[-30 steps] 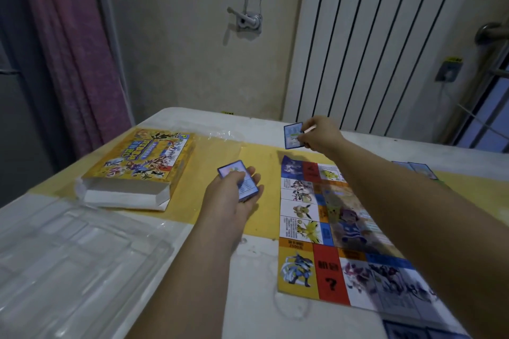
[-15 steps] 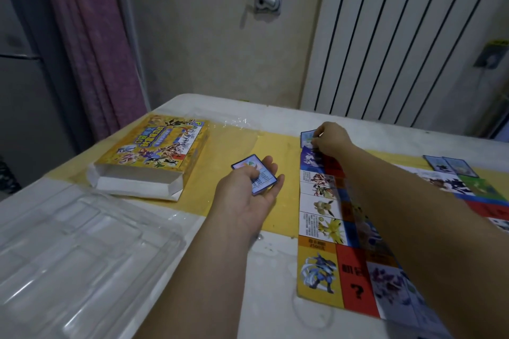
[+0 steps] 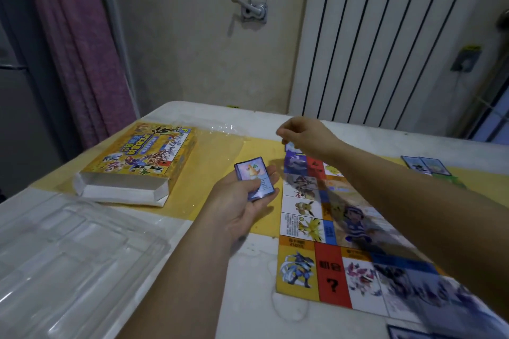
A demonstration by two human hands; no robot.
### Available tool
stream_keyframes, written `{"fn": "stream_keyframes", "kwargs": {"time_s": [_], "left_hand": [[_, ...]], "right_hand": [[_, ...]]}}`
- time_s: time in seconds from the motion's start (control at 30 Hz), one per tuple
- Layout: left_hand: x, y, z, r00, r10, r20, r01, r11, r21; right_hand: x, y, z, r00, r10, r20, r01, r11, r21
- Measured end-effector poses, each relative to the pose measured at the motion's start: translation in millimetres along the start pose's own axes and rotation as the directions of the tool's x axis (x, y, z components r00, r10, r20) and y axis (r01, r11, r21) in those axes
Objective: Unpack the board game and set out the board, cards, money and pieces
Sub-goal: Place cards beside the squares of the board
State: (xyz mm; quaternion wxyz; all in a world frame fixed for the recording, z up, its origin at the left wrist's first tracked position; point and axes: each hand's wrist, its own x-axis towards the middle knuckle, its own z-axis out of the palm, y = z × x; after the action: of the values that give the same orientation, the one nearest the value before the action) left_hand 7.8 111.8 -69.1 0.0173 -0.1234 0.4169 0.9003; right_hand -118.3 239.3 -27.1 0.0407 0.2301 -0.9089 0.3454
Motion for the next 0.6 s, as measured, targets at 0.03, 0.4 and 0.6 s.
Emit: {"fn": "stream_keyframes", "kwargs": {"time_s": [0.03,0.4,0.6], "left_hand": [[-1.9,-0.4,1.2,1.0,0.007,0.016,-0.007,1.0,0.03],[-12.4,-2.3,7.5,0.99,0.058,0.131,-0.095,0.95,0.298],[-10.5,1.6,1.9,0.992,0.11,0.065,-0.127,0.889,0.439]], "right_hand": [[-11.4,-8.8,-3.8,0.998,-0.002,0.058,-0.002,0.998,0.069],[-84.6,-30.0,-4.5,0.963,0.178,0.204,-0.239,0.912,0.334],[-84.9,-37.7,-6.0,0.968,0.168,0.184,-0.217,0.931,0.292]]}}
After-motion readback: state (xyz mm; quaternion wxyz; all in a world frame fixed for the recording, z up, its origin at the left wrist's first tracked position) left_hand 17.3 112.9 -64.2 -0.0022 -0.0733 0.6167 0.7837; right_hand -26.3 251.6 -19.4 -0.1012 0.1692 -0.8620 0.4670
